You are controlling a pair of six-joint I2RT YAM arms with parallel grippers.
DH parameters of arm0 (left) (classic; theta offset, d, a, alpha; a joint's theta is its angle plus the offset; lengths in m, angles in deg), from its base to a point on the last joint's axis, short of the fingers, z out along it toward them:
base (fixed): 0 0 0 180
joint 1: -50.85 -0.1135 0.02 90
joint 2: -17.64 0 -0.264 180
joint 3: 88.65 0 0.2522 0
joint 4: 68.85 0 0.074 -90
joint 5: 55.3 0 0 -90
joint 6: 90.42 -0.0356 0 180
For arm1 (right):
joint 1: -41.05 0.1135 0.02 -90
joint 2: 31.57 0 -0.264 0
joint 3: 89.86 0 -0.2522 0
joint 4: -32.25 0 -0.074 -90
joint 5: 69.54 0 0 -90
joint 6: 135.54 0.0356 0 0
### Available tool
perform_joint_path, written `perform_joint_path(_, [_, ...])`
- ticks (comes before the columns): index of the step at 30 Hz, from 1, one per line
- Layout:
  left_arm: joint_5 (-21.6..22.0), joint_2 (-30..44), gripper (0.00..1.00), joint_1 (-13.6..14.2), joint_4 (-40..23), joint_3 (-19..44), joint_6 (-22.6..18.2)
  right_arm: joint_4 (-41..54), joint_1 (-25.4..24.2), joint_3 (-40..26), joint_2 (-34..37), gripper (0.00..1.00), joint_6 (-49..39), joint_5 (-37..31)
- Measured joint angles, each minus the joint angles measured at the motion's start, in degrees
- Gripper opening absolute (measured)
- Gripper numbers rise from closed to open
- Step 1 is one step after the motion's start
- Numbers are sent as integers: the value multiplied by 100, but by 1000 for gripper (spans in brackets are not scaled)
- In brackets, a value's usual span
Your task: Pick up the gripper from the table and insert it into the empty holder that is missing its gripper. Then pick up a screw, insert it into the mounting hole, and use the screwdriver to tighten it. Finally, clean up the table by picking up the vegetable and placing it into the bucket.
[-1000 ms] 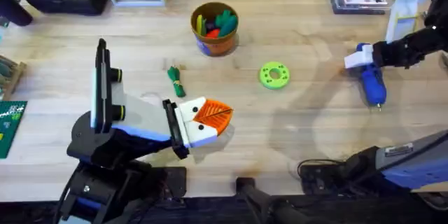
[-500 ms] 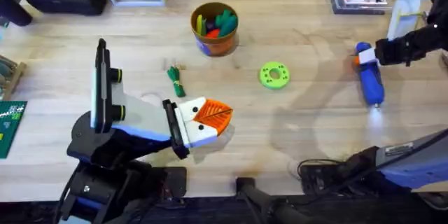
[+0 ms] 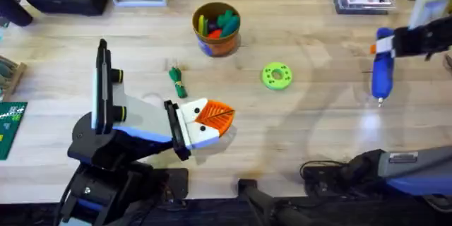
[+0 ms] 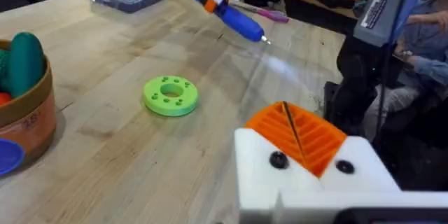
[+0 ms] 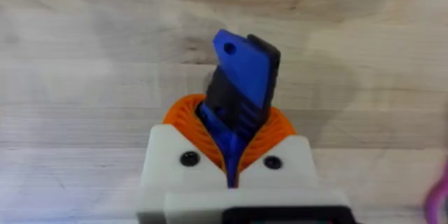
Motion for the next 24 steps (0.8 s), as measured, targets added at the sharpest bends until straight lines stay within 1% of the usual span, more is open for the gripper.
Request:
perform_joint_path(4, [0, 0, 14, 0, 1, 2, 0, 45, 0, 0, -743, 25, 231, 8])
perform_joint_path(8, [0, 0, 14, 0, 1, 0, 2, 288, 15, 9, -1367, 25, 421, 57])
perform_joint_path(9, [0, 0, 14, 0, 1, 0, 0, 306, 86, 125, -1984, 25, 542, 84])
perform_joint_path(14, [0, 0, 14, 0, 1, 0, 0, 323, 383, 600, -3300, 25, 780, 156])
perform_joint_path(19, [0, 0, 14, 0, 1, 0, 0, 352, 1030, 1146, -4652, 25, 1040, 179])
perform_joint_path(24, [0, 0, 14, 0, 1, 0, 0, 19, 1969, 1591, -5963, 25, 1473, 218])
